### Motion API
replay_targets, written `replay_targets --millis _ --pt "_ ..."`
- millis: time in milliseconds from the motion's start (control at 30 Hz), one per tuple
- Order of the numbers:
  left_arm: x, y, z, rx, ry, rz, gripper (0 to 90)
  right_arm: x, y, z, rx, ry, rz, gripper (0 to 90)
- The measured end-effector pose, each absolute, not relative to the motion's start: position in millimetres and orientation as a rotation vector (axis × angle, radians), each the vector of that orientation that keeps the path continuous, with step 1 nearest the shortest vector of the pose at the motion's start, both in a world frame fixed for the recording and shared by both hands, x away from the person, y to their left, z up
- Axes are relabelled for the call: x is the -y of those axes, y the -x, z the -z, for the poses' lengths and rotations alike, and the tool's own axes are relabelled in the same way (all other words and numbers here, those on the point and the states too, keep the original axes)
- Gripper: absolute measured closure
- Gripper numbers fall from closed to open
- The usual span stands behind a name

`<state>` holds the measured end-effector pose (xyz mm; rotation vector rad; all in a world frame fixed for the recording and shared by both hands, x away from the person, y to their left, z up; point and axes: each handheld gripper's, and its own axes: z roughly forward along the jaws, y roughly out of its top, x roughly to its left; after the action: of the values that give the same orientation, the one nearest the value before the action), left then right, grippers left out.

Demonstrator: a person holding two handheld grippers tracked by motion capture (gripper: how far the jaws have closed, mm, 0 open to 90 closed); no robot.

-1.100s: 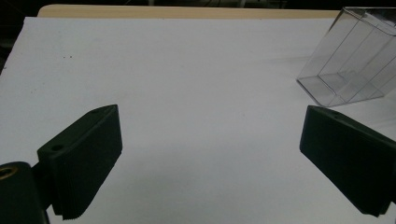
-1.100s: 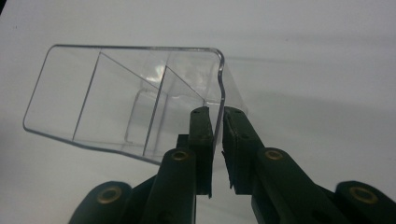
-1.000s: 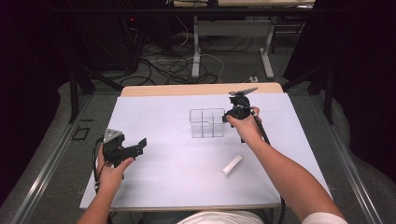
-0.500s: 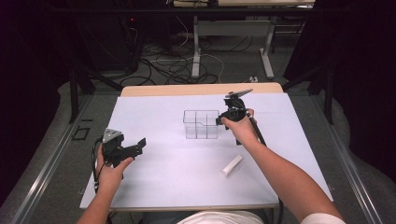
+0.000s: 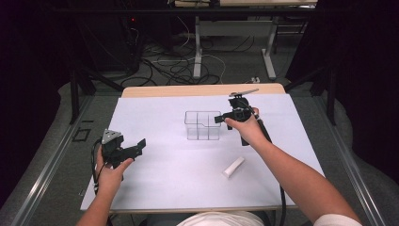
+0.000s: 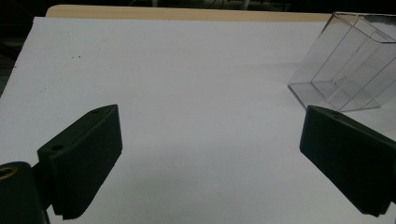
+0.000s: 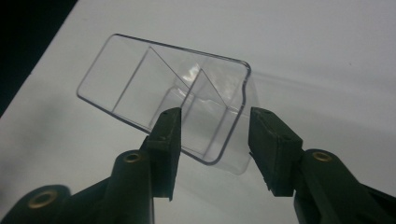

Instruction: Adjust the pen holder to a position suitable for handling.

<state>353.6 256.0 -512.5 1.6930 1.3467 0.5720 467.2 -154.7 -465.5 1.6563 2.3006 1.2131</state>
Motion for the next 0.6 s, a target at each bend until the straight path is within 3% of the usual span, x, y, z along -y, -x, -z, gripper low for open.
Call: replay_targets --millis 600 --pt "-257 -353 512 -1.35 -1.698 -0.59 9.0 162 -451 461 -2.409 -1.416 -1.225 33.2"
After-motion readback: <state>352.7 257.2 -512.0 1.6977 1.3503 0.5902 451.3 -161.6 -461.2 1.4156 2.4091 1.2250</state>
